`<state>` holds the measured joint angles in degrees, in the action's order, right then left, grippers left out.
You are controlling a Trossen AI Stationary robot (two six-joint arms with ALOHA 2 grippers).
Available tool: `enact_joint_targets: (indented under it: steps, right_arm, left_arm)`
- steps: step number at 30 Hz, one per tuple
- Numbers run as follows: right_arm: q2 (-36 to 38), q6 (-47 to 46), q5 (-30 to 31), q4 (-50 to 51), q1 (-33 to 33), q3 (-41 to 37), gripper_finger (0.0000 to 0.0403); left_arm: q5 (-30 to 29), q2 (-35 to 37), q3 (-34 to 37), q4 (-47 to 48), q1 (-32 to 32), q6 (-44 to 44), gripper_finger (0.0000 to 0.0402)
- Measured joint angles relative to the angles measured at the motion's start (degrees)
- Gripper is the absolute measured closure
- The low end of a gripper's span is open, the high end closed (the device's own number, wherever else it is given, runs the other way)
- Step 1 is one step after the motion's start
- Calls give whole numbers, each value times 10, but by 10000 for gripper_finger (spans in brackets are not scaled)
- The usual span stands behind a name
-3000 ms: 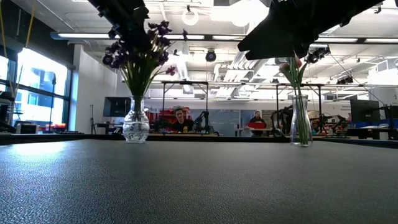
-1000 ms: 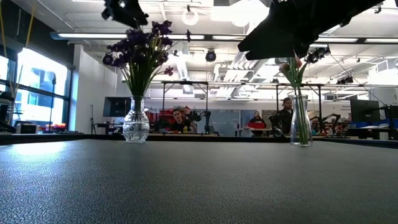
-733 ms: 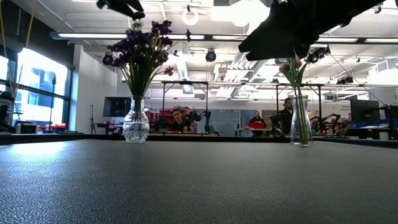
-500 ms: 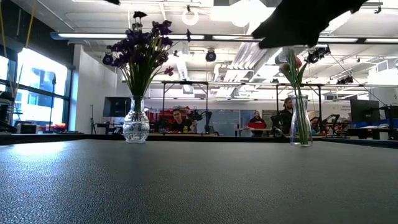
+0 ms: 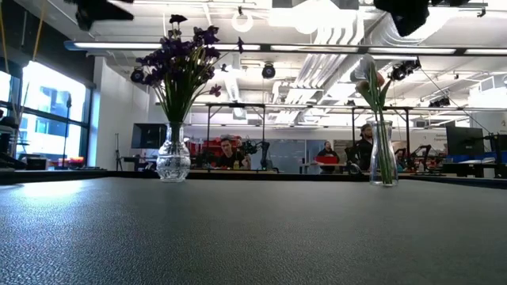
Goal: Sort flowers into vase by color
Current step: Return to Home Position
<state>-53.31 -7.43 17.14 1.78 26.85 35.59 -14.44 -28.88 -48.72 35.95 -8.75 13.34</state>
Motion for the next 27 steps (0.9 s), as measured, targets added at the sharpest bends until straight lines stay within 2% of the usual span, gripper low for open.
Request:
enact_joint_targets:
  steps: [6,9,13,19,24,27]
  right_arm:
    - [119,-17,49,-41,-1,-98,229]
    - [192,-17,51,-92,-1,-152,248]
    - [269,-31,51,-155,-1,-219,276]
    - [352,-28,29,-174,-1,-291,325]
    - [397,-13,-6,-238,-1,-350,383]
    - [413,10,-2,-232,-4,-350,398]
  left_arm:
    - [3,73,177,-164,28,10,214]
    - [5,97,246,-244,33,7,214]
    - [51,125,306,-329,39,-24,214]
    - [79,172,339,-333,40,-24,214]
    - [97,215,364,-328,40,-20,214]
    - [94,242,382,-326,39,-20,214]
